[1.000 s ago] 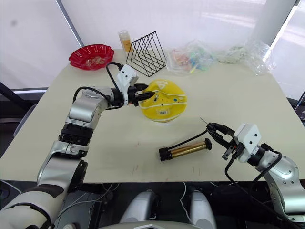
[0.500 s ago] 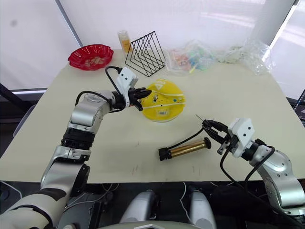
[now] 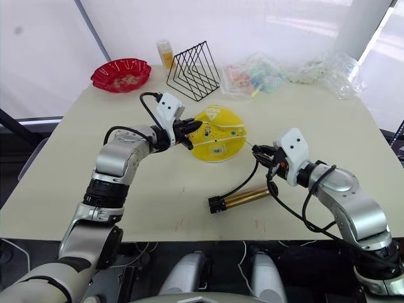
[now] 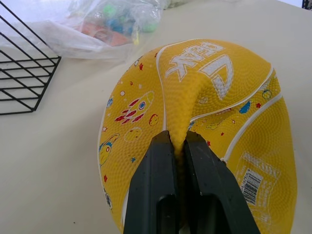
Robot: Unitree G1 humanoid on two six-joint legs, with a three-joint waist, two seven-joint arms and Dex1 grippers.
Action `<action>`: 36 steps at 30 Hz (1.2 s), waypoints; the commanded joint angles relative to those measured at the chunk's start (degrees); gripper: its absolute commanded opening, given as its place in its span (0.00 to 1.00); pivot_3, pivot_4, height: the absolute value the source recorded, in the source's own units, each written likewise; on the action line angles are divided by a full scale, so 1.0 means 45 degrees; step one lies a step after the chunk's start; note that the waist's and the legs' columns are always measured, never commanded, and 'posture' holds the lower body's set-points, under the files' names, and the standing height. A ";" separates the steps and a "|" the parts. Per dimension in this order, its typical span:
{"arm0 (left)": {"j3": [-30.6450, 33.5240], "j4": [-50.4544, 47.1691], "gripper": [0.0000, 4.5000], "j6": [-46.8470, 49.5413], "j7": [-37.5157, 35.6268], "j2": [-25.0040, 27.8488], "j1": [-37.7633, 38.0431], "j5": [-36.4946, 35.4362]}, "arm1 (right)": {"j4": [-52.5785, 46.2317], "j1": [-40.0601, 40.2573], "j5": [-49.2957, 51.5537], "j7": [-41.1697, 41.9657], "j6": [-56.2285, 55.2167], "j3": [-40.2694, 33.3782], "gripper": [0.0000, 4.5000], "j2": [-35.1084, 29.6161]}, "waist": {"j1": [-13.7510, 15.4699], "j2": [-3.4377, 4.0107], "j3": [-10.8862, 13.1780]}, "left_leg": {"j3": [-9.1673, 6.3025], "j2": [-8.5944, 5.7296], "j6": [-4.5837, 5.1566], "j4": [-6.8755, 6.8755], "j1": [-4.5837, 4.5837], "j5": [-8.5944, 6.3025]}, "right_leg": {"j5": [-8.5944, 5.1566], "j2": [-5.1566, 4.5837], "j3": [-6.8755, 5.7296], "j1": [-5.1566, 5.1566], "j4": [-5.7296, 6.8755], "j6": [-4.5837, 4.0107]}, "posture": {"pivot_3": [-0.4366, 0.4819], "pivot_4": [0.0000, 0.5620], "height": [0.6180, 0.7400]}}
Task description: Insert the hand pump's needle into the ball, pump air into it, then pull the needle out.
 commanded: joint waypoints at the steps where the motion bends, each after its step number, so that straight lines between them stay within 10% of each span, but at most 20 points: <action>1: 0.0115 -0.0432 0.00 0.0169 0.0195 -0.0144 0.0112 -0.0169 | -0.0148 -0.0735 0.0191 -0.0148 0.1141 0.0208 0.09 0.0031 | 0.0010 0.0000 0.0000 | -0.0001 -0.0001 0.0000 0.0000 -0.0001 0.0000 | 0.0000 0.0000 -0.0001 0.0000 0.0000 0.0000 | 0.48 0.27 0.97; 36: 0.0160 -0.0546 0.00 0.0199 0.0944 -0.0795 0.0430 -0.0203 | 0.6017 -0.8235 -0.0658 -0.0140 0.7135 0.3079 0.09 0.3008 | 0.0010 0.0004 -0.0002 | -0.0012 -0.0039 0.0000 -0.0001 -0.0005 0.0000 | 0.0007 -0.0024 -0.0009 -0.0004 0.0005 0.0005 | 0.48 0.27 0.97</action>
